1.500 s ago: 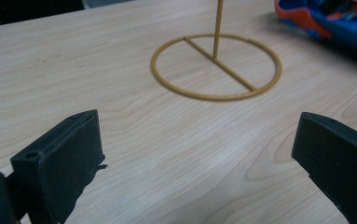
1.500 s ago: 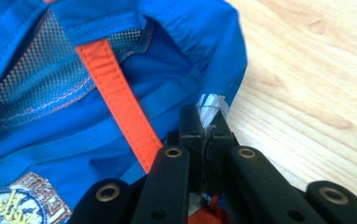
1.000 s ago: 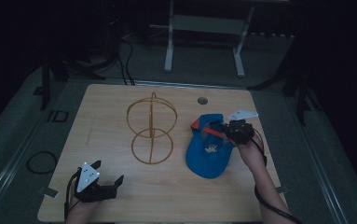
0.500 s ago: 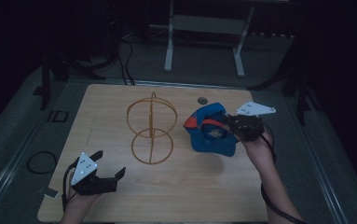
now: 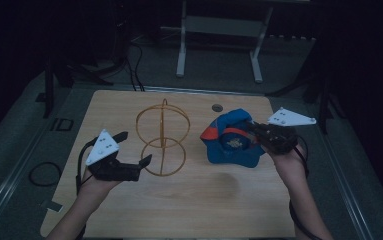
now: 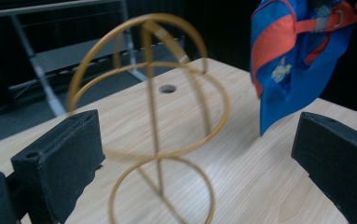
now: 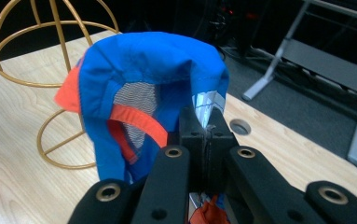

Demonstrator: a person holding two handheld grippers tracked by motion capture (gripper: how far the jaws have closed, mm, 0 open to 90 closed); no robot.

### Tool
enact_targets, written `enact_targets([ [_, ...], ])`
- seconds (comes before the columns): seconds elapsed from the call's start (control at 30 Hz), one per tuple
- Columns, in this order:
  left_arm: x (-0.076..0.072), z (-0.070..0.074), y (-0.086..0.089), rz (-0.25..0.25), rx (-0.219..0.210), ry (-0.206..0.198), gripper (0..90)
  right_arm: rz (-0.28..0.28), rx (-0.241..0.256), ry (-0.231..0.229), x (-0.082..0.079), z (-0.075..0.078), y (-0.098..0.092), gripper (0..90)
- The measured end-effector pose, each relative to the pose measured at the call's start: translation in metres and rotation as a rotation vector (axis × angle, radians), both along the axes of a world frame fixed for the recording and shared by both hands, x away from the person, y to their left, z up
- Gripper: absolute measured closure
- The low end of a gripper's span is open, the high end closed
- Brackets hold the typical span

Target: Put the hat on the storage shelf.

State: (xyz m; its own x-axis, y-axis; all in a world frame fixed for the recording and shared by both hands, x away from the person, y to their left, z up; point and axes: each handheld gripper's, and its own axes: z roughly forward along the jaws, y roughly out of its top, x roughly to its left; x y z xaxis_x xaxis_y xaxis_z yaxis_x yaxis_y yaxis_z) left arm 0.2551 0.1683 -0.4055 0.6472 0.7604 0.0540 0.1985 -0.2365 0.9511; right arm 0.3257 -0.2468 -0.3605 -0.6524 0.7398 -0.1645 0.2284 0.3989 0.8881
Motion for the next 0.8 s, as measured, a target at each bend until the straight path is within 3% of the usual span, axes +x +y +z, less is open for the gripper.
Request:
enact_targets([
  [0.17,0.013,0.016,-0.032,-0.078,0.01,-0.005,2.3,0.025,0.008,-0.004,-0.012,0.002,0.002,89.4],
  [0.37,0.027,0.031,-0.068,-0.139,0.025,-0.003,2.7,0.047,0.011,-0.006,-0.019,0.004,0.003,89.4],
  [0.57,0.038,0.045,-0.102,-0.19,0.049,-0.033,10.5,0.057,0.016,-0.017,-0.024,0.006,0.003,89.4],
  [0.7,0.053,0.05,-0.127,-0.237,0.059,0.005,14.7,0.068,0.006,-0.021,-0.026,0.007,0.005,89.4],
  [0.8,0.061,0.051,-0.146,-0.266,0.091,0.027,14.7,0.078,-0.003,-0.023,-0.028,0.007,0.007,89.4],
])
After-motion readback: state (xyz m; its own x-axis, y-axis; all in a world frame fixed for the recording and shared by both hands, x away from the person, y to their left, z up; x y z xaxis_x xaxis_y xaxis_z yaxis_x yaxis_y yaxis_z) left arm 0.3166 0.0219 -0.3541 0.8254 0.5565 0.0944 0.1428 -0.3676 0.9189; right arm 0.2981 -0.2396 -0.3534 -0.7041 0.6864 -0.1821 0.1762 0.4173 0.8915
